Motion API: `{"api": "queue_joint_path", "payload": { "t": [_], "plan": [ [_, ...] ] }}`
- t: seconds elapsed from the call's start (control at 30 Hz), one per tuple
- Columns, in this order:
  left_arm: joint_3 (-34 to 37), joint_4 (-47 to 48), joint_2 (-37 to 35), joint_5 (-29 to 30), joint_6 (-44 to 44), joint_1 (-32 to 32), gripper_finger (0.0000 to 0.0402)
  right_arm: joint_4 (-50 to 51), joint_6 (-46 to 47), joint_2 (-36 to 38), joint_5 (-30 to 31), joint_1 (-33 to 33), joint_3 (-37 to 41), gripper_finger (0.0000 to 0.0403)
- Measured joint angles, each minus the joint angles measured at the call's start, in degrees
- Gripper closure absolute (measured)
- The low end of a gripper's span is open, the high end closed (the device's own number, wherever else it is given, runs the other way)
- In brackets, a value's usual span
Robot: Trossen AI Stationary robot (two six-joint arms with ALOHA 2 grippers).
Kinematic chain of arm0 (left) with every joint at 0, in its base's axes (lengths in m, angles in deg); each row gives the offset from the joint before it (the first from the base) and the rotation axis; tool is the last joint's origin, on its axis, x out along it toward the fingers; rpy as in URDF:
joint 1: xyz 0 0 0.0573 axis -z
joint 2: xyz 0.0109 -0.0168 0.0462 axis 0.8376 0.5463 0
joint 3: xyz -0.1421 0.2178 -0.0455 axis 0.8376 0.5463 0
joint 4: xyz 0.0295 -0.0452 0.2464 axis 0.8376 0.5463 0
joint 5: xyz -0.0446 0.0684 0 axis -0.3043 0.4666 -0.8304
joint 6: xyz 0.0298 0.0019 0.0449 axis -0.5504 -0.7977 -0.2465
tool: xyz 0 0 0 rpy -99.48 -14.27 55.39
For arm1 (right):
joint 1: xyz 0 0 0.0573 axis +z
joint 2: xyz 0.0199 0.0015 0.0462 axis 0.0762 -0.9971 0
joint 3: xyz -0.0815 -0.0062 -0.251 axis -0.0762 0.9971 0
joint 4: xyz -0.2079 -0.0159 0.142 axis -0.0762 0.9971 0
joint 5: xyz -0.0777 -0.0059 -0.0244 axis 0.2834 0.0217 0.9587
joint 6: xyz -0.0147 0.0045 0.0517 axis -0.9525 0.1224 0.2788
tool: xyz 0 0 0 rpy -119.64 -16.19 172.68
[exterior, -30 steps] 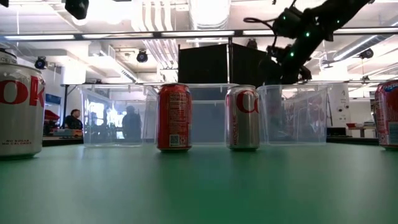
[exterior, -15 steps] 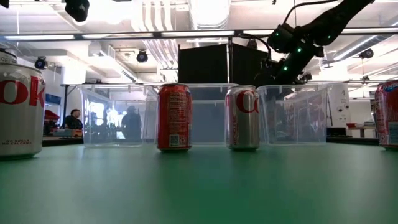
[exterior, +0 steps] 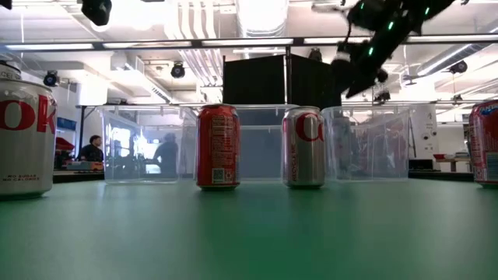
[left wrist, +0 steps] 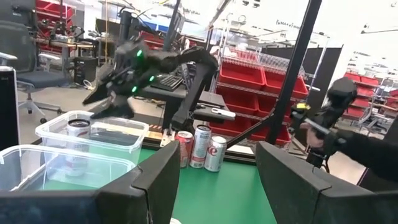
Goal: Sort soda cans
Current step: Put the top middle white-pink soda can into the right transparent bin, then put the top right white-pink soda can into the right transparent bin
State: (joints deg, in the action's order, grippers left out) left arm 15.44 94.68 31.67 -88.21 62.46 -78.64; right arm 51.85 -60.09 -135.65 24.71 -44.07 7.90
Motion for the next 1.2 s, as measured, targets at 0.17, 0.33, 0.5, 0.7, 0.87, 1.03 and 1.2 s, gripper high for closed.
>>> {"api": "queue_joint_path", "payload": {
  "t": [0.17, 0.33, 0.5, 0.7, 0.87, 1.03, 1.2],
  "plan": [
    [0.02, 0.0, 1.13, -0.04, -0.03, -0.01, 0.0207, 13.21, 1.08, 6.26, -5.89, 7.2, -3.97, 0.0039],
    [0.4, -4.26, 3.47, -0.07, -0.23, -0.01, 0.0207, 27.87, 10.01, 11.92, -2.94, 19.94, -7.29, 0.0039],
    [2.06, -20.5, 7.66, -0.21, -1.06, -0.01, 0.0207, 48.31, 25.56, 11.28, 0.29, 31.24, -13.0, 0.0039],
    [4.87, -35.03, 14.19, -3.37, -0.95, 0.77, 0.0207, 64.36, 43.22, 7.91, -2.91, 45.65, -15.48, 0.0039],
    [7.7, -50.06, 19.68, -3.72, 0.5, 3.71, 0.0207, 64.97, 54.13, 6.56, -6.03, 57.17, -15.93, 0.0039],
    [7.69, -51.01, 23.72, -3.65, 0.51, 5.92, 0.0207, 69.92, 63.18, 6.63, -7.11, 62.76, -15.08, 0.0039],
    [7.69, -53.68, 28.15, -3.55, 1.82, 10.47, 0.0207, 69.77, 70.86, 8.53, -10.68, 63.73, -11.97, 0.0039]
  ]
}}
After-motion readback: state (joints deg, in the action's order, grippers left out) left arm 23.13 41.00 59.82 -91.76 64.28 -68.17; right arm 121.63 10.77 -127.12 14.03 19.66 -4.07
